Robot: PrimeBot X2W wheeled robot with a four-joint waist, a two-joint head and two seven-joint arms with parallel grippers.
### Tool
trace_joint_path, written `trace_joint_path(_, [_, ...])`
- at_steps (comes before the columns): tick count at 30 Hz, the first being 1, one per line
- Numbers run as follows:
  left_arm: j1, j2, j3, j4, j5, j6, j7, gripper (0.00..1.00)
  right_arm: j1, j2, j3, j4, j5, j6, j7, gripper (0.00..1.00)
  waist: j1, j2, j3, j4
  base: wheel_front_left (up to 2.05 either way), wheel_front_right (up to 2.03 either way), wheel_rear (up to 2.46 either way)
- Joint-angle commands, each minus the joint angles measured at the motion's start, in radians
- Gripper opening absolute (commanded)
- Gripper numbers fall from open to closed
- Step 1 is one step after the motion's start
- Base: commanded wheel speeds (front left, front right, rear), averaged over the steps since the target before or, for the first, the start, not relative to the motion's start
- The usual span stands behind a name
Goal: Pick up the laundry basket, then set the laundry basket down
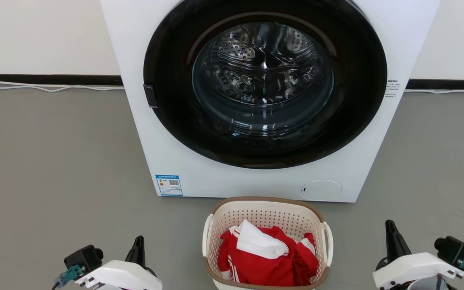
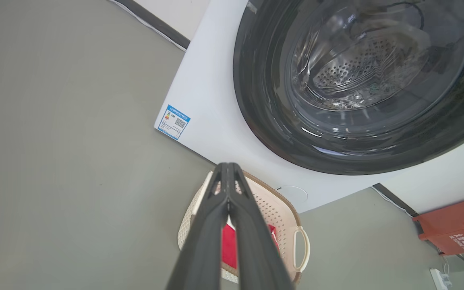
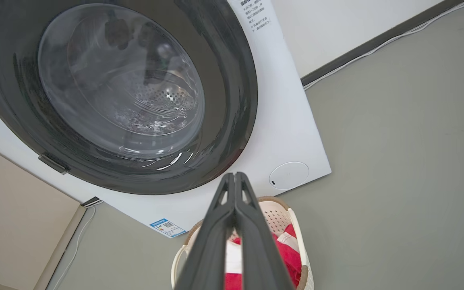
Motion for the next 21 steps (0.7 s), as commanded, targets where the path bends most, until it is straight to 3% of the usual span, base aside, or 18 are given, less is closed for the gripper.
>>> trace_joint_path(1, [-0.024, 0.006, 0.021, -0.039, -0.039, -0.017, 0.007, 0.00, -0.022, -0.010, 0.007, -0.042, 0.045, 0.003, 0.011, 0.00, -0.0001, 0.0000, 0.001, -0.001, 0.00, 0.00, 0.00])
trace_joint_path(21, [-0.016, 0.008, 0.066, -0.101, -0.239, -0.049, 0.063, 0.00, -0.014, -0.011, 0.008, -0.104, 0.287, 0.004, 0.067, 0.00, -0.0001, 0.0000, 0.013, -0.014, 0.00, 0.00, 0.00])
